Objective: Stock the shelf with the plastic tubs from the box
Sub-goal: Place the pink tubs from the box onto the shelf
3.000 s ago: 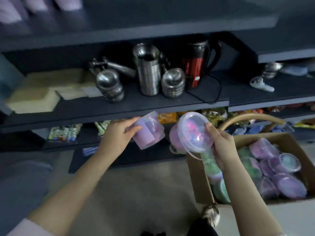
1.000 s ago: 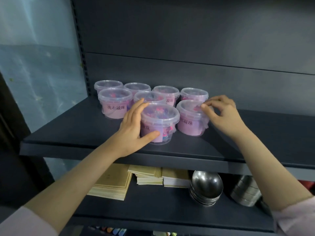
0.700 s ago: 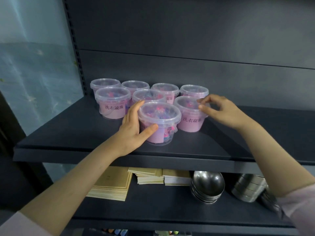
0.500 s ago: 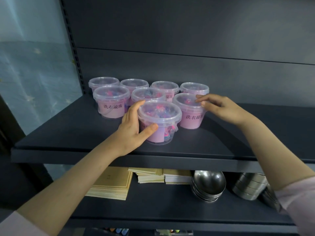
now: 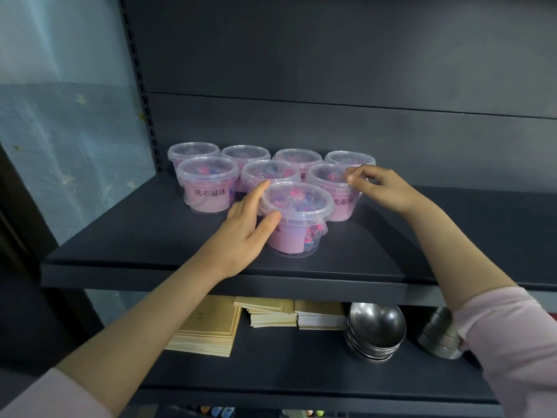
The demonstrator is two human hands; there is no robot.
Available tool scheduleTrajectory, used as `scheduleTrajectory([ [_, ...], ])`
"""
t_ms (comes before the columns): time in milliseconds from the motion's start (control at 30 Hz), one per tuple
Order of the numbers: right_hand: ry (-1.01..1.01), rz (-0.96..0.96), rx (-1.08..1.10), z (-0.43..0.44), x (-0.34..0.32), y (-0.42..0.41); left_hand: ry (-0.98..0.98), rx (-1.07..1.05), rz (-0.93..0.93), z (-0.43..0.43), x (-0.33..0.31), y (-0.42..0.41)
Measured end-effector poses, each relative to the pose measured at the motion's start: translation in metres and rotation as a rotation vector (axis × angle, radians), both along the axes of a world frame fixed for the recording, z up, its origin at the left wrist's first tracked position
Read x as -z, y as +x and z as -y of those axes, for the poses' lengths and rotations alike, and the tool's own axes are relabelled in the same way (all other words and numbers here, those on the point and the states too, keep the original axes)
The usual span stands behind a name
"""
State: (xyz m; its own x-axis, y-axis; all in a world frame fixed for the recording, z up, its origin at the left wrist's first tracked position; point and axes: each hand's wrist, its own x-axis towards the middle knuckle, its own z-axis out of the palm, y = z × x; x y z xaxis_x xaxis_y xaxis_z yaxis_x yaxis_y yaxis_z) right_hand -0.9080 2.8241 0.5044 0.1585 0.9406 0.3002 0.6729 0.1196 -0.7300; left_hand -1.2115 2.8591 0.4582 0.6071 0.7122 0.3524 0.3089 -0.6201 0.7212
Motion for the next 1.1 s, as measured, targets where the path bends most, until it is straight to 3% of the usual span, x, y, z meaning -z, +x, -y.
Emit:
scheduleTrajectory([
  [100, -0.011, 0.031, 0.025, 0.008, -0.007, -0.010, -0.021, -0.017, -0.006, -0.003, 0.002, 0.001],
  [200, 0.174, 0.058, -0.016, 0.026, -0.011, -0.031, -0.002, -0.030, 0.041, -0.008, 0.004, 0.000],
  [300, 0.198, 0.130, -0.128, 0.053, -0.010, -0.058, 0.098, -0.045, 0.059, -0.009, 0.002, -0.002],
  [400, 0.151, 0.249, -0.176, 0.079, -0.004, -0.069, 0.284, -0.045, -0.012, -0.001, 0.000, -0.004],
  [533, 0.113, 0.425, 0.074, 0.104, -0.014, -0.046, 0.683, 0.053, -0.215, 0.009, 0.001, 0.004],
  [633, 0.046, 0.583, 0.202, 0.116, -0.018, -0.016, 0.841, 0.071, -0.272, 0.018, -0.004, 0.034],
  [867, 0.024, 0.353, 0.214, 0.116, -0.007, 0.048, 0.805, -0.131, -0.199, 0.003, -0.019, 0.122],
  [1000, -0.001, 0.275, 0.211, 0.094, -0.005, 0.075, 0.861, -0.260, -0.282, -0.008, -0.024, 0.156],
  [1100, -0.033, 0.208, 0.148, 0.074, -0.006, 0.093, 0.907, -0.328, -0.222, -0.014, -0.015, 0.166],
])
